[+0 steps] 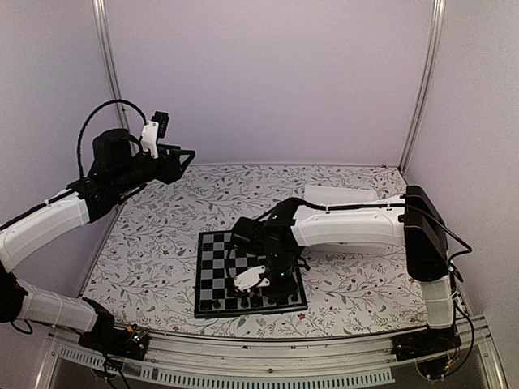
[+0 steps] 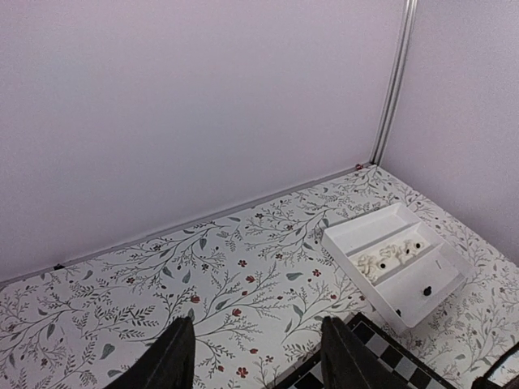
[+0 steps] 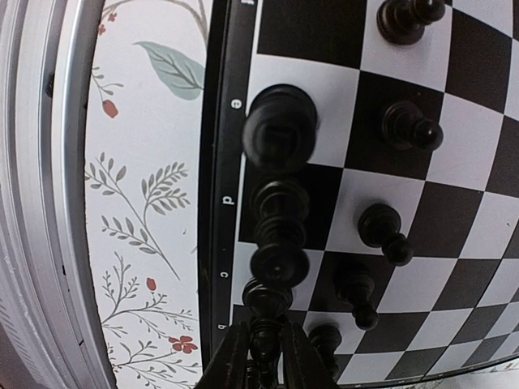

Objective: Set up the chess pieces on the board
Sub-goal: Place the chess piece on the chessboard.

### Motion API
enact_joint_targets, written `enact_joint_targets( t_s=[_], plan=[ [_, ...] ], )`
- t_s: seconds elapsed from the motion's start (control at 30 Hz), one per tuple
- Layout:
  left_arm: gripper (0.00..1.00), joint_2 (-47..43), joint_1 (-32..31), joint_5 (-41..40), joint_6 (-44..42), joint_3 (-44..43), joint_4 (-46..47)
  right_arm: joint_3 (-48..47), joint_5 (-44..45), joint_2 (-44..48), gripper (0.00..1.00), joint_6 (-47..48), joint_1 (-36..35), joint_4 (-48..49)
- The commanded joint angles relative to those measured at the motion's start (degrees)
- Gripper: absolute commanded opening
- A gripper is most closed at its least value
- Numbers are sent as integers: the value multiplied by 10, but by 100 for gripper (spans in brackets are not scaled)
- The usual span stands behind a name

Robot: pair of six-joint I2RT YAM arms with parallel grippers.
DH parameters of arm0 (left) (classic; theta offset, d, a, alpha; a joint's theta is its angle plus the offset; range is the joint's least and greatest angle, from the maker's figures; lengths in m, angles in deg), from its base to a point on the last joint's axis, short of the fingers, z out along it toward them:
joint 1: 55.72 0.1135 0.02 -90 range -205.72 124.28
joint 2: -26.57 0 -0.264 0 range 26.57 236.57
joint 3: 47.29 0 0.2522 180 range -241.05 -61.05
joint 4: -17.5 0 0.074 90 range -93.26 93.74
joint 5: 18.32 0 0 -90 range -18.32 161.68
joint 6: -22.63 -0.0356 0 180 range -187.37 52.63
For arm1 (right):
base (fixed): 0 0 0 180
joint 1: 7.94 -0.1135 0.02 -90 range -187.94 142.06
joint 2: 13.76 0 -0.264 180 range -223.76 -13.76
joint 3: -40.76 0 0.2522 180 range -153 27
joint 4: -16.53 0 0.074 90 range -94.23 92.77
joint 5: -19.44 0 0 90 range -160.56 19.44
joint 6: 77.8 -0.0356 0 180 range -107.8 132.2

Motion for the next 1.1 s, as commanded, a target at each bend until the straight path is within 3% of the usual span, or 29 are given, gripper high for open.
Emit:
enact_joint_targets(
  t_s=[0.0,0.43,1.07],
  plan=[
    [55,6,4,6,2,-6,-2,-15,6,-8,18,-6,-4,4],
    [55,10,4,9,3,-6,-2,-20,-14,-4,11,-6,-5,7],
    [55,20,4,17,8,-7,-2,-21,-27,-4,14,-9,-4,14]
  ],
)
